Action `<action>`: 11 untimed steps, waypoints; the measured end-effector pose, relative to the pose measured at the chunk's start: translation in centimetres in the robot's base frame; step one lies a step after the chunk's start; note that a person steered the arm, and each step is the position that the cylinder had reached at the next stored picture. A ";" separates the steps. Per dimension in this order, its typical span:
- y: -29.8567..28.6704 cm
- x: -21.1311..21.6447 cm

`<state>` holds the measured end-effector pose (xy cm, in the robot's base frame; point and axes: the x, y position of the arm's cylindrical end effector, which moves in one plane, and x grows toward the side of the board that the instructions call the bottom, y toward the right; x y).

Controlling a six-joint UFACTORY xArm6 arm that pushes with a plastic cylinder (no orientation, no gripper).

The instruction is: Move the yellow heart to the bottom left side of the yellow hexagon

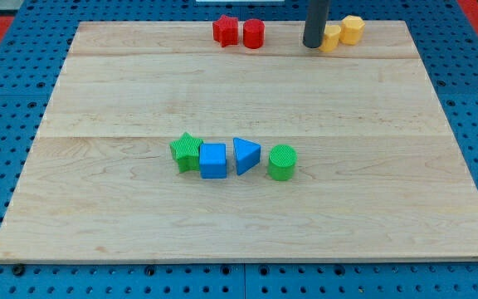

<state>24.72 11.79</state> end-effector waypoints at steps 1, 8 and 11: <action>-0.2 0.0; 2.5 -1.7; -4.1 -2.1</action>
